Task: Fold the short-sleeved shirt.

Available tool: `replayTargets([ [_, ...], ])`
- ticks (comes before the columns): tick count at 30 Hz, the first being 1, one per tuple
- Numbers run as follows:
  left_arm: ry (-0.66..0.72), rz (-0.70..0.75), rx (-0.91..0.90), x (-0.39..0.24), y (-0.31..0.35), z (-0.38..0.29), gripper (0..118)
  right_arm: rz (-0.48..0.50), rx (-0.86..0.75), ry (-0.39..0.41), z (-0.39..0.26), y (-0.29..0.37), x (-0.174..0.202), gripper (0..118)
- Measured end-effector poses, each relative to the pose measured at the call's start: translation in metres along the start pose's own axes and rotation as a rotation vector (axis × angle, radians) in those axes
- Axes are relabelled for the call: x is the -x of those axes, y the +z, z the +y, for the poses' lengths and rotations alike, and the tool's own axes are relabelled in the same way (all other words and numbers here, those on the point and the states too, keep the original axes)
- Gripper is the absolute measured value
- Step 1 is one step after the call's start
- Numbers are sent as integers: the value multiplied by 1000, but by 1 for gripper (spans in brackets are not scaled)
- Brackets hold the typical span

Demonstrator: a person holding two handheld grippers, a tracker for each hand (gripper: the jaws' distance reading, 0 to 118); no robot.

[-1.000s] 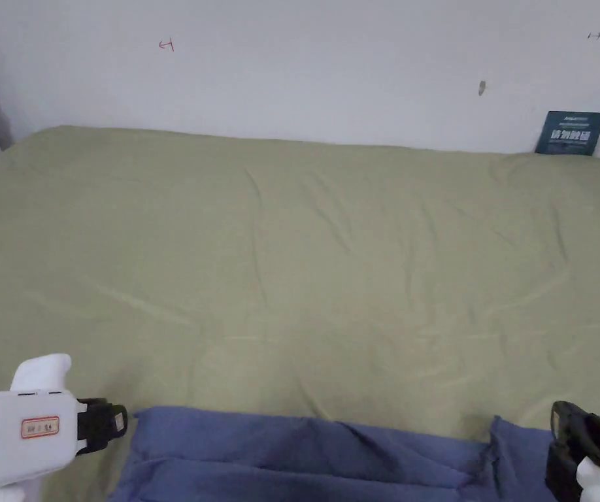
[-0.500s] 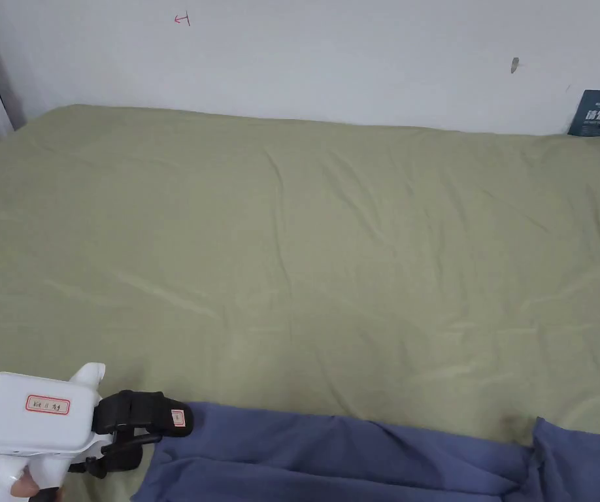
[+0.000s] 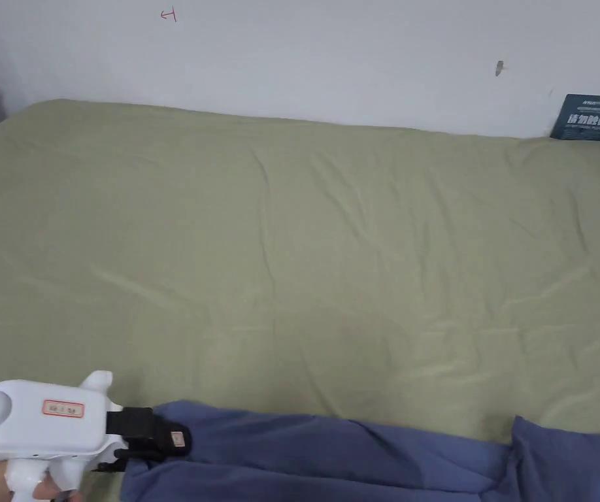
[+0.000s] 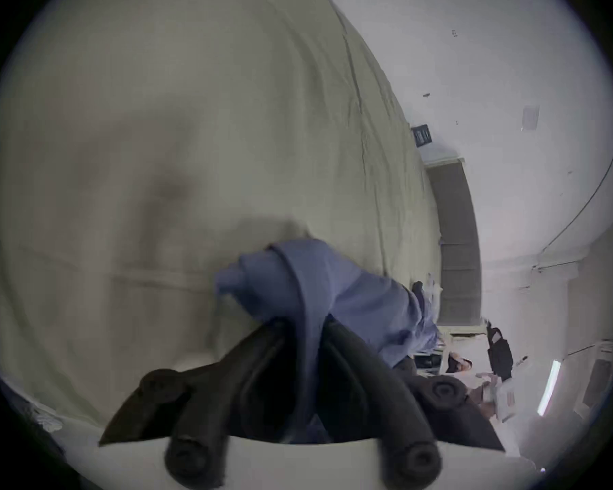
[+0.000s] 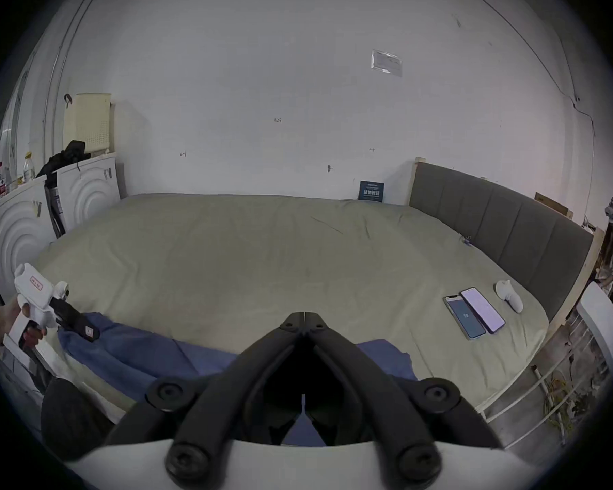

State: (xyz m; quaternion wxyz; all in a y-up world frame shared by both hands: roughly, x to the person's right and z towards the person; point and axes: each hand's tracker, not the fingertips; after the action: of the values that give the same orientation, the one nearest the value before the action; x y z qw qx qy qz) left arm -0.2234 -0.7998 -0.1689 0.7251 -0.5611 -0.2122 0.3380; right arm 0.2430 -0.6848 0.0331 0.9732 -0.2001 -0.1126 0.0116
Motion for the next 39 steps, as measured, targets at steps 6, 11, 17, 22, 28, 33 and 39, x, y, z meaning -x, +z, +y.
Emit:
replayTargets([
  [6, 0, 40, -125, 10, 69, 12, 9, 13, -38, -25, 7, 7, -12, 0],
  [11, -45, 182, -193, -22, 124, 1, 9, 38, -69, -23, 11, 14, -19, 0],
  [17, -218, 235, -130, -111, 96, -35, 9, 55, -105, -22, 13, 26, -23, 0],
  [22, -360, 245, -26, -172, 24, -47, 9, 38, -106, -20, 7, 35, -32, 0],
  [28, -490, 302, 75, -207, -84, -68, 15, 14, -59, -34, -10, 39, -52, 0],
  [33, -531, 299, 141, -190, -152, -78, 108, -15, -22, -44, -22, 36, -67, 0],
  [39, -419, 166, 49, -170, -98, -67, 113, -19, 4, -59, -27, 29, -75, 0],
])
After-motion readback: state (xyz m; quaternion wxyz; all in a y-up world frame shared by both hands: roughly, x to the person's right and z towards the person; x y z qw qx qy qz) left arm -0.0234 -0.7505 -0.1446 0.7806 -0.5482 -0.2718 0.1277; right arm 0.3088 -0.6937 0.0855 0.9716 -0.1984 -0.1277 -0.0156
